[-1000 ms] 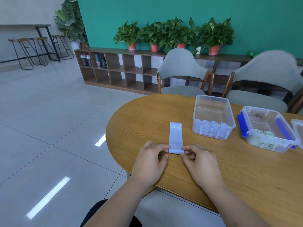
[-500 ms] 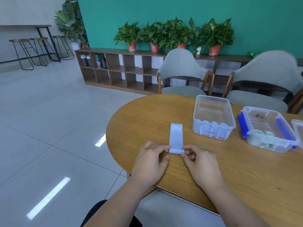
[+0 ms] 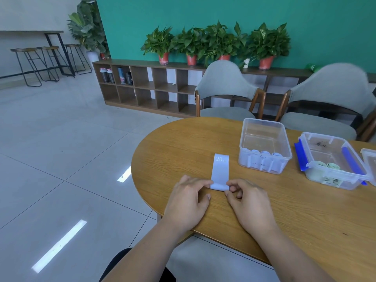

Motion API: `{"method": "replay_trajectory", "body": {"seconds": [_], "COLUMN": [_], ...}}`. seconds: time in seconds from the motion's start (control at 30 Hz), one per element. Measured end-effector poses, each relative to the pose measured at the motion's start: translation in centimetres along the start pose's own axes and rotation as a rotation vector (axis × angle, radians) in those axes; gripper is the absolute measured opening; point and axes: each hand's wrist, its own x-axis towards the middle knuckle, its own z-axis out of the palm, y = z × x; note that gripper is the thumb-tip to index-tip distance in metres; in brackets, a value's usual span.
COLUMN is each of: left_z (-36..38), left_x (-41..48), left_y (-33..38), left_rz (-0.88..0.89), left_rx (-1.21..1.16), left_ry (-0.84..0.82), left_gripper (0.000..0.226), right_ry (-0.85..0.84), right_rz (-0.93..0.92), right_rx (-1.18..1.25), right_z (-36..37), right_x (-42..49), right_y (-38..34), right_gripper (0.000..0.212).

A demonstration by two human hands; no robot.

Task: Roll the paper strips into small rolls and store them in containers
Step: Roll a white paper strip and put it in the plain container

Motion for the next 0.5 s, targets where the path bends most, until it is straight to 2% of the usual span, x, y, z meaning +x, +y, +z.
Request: {"method": "replay_trajectory", "body": {"seconds": [0.3, 0.5], "left_z": [0.04, -0.04], "left_x": [0.01, 0.07], "left_y": [-0.08, -0.01], "left_rz": [0.013, 0.021], "left_rx": [0.012, 0.036], "left_ry": [0.009, -0.015], "left_gripper": [0.034, 0.04], "right_ry": [-0.015, -0.016], "right_rz": [0.036, 0.042], "right_rx": [0.033, 0.028], "right_z": [-0.23, -0.06], "right_x": [0.13, 0.29], "right_y": [-0.11, 0.0], "right_gripper": [0.015, 0.02]}}
